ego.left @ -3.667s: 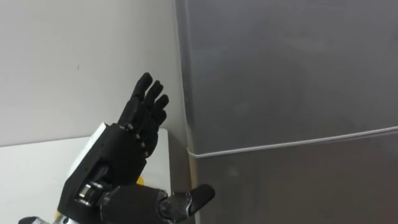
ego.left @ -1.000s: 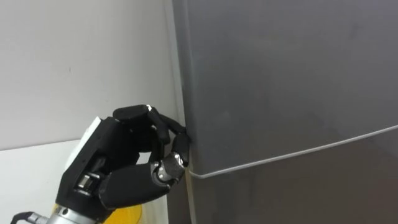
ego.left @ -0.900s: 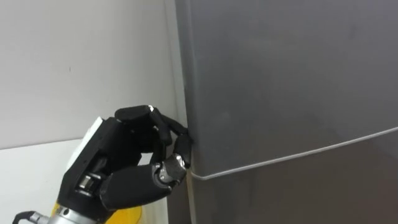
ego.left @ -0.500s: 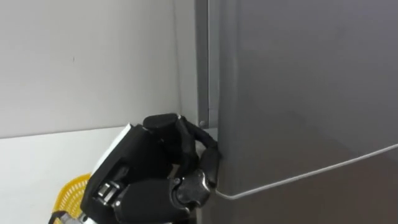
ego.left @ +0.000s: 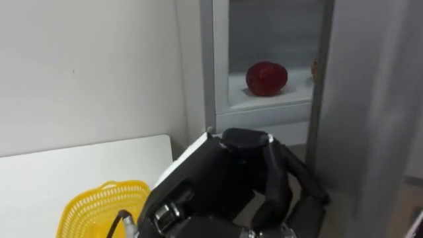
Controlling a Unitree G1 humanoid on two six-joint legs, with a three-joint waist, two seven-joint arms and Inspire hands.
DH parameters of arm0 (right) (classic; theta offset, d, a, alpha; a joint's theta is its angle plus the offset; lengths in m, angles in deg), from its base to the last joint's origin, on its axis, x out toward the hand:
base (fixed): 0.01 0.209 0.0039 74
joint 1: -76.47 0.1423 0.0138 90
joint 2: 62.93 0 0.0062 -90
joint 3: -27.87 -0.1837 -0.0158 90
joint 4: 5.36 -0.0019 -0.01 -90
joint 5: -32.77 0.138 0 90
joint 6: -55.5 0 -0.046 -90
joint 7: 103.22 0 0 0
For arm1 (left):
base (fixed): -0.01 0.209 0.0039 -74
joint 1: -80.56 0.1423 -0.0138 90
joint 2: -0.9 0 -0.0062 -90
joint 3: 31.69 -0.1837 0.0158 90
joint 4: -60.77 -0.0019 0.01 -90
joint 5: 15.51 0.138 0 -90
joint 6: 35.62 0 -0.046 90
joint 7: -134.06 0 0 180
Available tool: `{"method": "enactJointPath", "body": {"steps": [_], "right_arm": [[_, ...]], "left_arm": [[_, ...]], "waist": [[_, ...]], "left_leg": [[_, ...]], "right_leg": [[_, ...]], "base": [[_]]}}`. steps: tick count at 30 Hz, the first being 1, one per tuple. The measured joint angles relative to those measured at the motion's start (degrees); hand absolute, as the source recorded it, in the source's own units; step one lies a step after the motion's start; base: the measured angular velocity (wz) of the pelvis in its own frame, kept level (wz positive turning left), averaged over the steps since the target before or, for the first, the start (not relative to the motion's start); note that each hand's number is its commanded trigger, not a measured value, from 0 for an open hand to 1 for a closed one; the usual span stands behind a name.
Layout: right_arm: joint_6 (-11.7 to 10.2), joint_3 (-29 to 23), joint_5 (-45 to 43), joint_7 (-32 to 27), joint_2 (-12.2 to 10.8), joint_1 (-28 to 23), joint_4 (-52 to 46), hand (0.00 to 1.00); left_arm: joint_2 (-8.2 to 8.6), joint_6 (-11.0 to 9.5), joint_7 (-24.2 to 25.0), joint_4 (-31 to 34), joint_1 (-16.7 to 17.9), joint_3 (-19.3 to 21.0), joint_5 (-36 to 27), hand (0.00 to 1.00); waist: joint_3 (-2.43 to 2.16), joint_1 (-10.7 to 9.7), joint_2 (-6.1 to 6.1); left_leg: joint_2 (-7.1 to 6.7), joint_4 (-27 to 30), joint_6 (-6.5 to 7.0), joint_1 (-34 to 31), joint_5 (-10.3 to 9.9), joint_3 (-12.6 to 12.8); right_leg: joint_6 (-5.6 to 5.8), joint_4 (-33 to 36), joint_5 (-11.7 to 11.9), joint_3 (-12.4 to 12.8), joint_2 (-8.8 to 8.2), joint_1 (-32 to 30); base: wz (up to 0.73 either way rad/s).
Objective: Retrieve from the upper fridge
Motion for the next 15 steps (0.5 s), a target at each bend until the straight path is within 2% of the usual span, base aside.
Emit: {"method": "enactJointPath", "body": {"steps": [3,5,11,15], "right_arm": [[-0.1,0.0,0.4,0.2,0.0,0.1,-0.3,0.00],[0.0,0.0,0.8,0.2,0.2,0.2,-0.4,0.00],[0.0,0.0,1.9,0.5,0.1,0.2,-0.4,0.00],[-0.1,0.1,2.3,0.4,-0.2,0.4,-0.4,0.00]], "left_arm": [[0.50,0.3,1.9,-0.8,-0.8,-1.4,-0.6,0.00],[0.23,0.5,3.2,-0.9,-0.8,-1.4,-0.6,0.00],[0.25,1.0,5.5,-1.1,-1.5,-1.4,-0.6,0.00],[0.29,1.0,6.0,-1.1,-1.5,-1.4,-0.6,0.00]], "waist": [[0.08,-0.8,0.14],[0.13,-1.0,0.01],[-0.13,-1.3,-1.47],[-0.02,-1.3,-2.60]], "left_leg": [[0.16,-0.3,-0.31,0.2,0.2,0.7],[0.27,-0.6,-0.50,0.2,0.3,1.4],[0.57,-0.5,-0.80,0.1,0.5,1.8],[0.71,-0.2,-0.81,0.0,0.5,1.9]], "right_leg": [[-0.04,0.2,0.0,0.0,0.37,-0.4],[-0.33,0.1,0.1,0.5,0.69,-0.8],[-0.71,0.0,0.0,1.2,1.00,-1.2],[-0.71,-0.1,0.0,1.5,0.96,-1.4]], "base": [[-0.12],[-0.20],[-0.06],[-0.02]]}}
